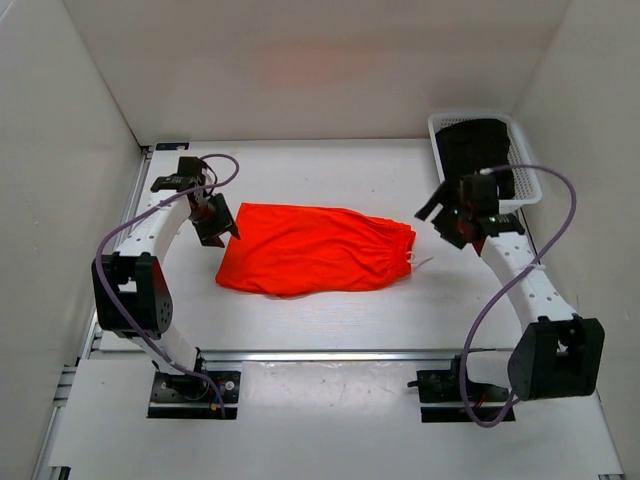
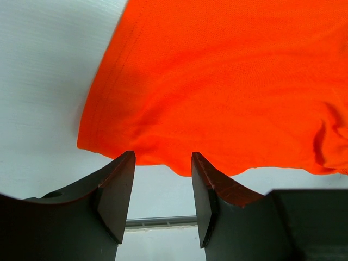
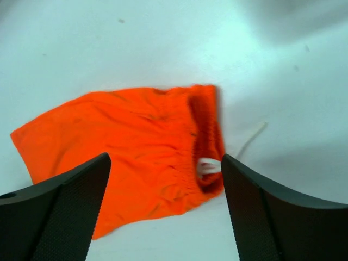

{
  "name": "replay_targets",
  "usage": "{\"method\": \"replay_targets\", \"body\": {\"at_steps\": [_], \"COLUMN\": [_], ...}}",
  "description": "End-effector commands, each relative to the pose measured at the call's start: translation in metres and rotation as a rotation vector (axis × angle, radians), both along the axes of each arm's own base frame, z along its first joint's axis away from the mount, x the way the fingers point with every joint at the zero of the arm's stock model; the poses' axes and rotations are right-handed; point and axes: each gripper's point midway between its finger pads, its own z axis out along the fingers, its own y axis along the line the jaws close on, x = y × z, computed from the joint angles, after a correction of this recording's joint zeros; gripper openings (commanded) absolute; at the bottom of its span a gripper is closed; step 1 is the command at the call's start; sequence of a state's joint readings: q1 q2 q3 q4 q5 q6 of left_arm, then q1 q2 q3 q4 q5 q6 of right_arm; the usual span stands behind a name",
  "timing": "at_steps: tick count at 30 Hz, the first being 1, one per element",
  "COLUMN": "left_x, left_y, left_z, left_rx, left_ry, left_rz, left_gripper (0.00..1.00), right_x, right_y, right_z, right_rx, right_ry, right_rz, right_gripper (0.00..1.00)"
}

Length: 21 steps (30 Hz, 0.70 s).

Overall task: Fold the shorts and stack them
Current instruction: Fold the shorts

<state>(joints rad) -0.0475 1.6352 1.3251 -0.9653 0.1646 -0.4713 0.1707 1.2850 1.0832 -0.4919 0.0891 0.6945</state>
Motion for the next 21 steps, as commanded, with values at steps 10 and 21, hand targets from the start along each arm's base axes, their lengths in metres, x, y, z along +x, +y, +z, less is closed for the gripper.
{"method": "replay_targets", "body": {"at_steps": [10, 21], "left_x": [0.009, 0.009], "left_y": [-0.017, -0.021], "left_z": [0.016, 0.017], "left_rx": [0.006, 0.02], "left_ry": [-0.055, -0.055], "left_rz": [-0.039, -0.043], "left_gripper": [0.57, 0.57], "right_x": [-0.077, -0.049], "right_y": [0.045, 0.036], "right_z": [-0.095, -0.137], "right_rx": [0.524, 0.505], "right_ry": [0.24, 0.254], "right_rz": [0.07, -0.036], "right_gripper": [0.97, 0.9]}}
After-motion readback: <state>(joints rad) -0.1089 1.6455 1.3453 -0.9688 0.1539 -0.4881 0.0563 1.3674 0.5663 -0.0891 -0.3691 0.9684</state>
